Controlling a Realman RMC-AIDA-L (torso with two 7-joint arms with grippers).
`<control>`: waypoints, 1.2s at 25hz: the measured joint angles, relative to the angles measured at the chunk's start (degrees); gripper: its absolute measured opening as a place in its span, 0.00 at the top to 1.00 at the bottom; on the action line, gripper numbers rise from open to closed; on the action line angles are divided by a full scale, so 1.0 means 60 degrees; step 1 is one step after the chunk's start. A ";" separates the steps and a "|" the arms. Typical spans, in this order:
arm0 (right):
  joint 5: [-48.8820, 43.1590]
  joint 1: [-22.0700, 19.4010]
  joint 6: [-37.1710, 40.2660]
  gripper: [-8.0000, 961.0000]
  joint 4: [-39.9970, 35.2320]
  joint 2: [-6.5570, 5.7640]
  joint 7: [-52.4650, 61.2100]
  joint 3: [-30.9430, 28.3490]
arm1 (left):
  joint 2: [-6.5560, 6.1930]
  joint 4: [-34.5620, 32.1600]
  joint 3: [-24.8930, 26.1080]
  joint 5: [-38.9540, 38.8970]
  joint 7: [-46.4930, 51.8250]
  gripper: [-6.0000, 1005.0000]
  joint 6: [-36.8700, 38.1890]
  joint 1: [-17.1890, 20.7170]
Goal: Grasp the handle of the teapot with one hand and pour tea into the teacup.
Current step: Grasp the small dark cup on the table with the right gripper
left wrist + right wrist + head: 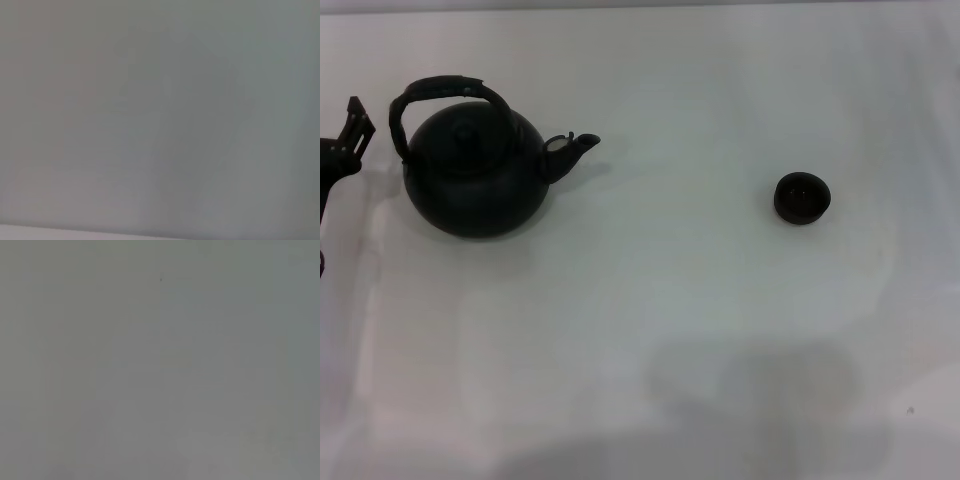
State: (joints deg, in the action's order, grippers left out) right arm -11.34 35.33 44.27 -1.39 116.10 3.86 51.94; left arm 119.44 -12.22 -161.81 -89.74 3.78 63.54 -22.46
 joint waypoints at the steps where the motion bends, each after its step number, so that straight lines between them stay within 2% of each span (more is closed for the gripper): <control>1: 0.0000 0.0000 0.0001 0.13 0.0000 0.0000 0.0001 0.0000 | 0.0000 0.0000 0.0010 0.0000 0.0001 0.13 0.0000 -0.0005; 17: -0.0087 0.0136 0.0055 0.13 0.0068 0.0012 -0.0028 0.0098 | -0.0015 0.0062 0.0031 -0.0017 0.0000 0.13 -0.0015 -0.0006; 22: -0.0112 0.0492 -0.0622 0.13 0.0029 0.0006 0.0803 0.0548 | -0.0015 0.0091 0.0031 -0.0059 0.0000 0.13 -0.0015 0.0005; 25: -0.0127 0.0554 -0.0814 0.13 -0.0286 -0.0071 0.2936 0.2266 | -0.0027 0.0096 0.0031 -0.0071 0.0000 0.13 -0.0015 0.0025; 27: -0.0138 0.0410 -0.0824 0.13 -0.0921 -0.0162 0.4583 0.4043 | -0.0033 0.0101 0.0030 -0.0071 0.0000 0.13 -0.0012 0.0037; 30: -0.0145 0.0241 -0.0822 0.13 -0.1867 -0.0483 0.6658 0.6260 | -0.0044 0.0140 0.0039 -0.0074 -0.0001 0.13 0.0025 0.0072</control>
State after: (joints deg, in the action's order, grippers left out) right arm -12.21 36.78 39.34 -12.60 113.20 43.81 89.50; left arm 119.18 -11.38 -161.58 -90.18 3.78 63.69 -22.03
